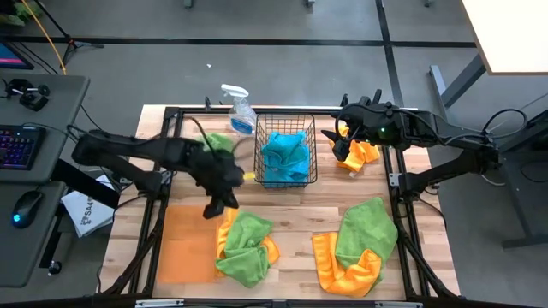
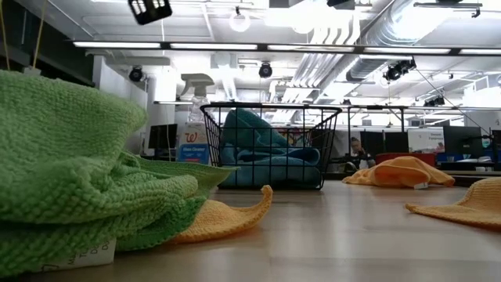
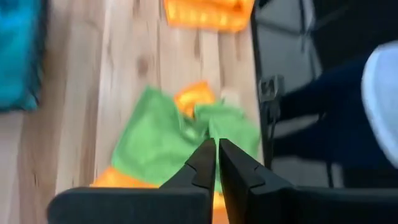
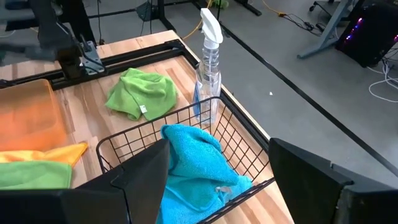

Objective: Sort microfiber towel by color & place in baskets
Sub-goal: Put the top left green towel into the orange bin

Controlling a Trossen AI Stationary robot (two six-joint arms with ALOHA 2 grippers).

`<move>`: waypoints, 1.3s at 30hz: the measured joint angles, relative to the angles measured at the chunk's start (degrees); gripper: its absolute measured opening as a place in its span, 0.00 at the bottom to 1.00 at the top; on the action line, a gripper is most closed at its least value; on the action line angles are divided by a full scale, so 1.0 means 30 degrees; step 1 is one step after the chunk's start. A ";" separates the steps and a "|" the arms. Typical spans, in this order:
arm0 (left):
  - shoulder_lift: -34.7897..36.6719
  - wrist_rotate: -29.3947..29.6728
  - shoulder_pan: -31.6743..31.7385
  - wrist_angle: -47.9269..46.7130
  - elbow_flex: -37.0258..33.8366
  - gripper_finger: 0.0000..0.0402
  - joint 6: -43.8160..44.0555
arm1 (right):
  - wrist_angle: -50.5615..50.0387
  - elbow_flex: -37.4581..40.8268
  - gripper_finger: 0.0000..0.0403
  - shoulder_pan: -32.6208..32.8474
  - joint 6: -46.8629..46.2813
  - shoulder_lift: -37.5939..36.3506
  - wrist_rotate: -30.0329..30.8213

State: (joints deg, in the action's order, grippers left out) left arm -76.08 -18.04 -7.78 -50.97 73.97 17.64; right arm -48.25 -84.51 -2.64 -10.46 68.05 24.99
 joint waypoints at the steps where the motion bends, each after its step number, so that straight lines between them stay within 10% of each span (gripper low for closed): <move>1: -0.0356 0.0132 -0.0317 -0.0371 0.0000 0.04 -0.0292 | 0.0000 0.0000 0.67 0.0002 0.0000 0.0000 0.0000; 14: -0.6362 0.0134 -0.2522 -0.1849 -0.0036 0.38 -0.0675 | -0.0238 0.0007 0.67 0.0004 0.0138 0.0022 0.0000; 23: -0.6390 0.2563 -0.2697 -0.3445 -0.0163 0.50 -0.2269 | -0.1183 0.0007 0.67 -0.0004 0.0025 0.0029 0.0000; 32: 0.0309 0.3140 0.2385 -0.2641 -0.7493 0.50 0.1866 | -0.1161 0.0007 0.67 -0.0001 -0.0222 0.0036 -0.0007; 39: 0.1822 0.7598 0.8870 -0.2142 -0.8568 0.50 0.2649 | -0.0702 0.0007 0.67 -0.0004 -0.0413 0.0205 0.0764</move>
State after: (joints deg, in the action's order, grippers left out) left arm -70.62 4.75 18.83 -57.40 48.27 25.59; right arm -50.36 -84.49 -2.66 -11.70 68.67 27.29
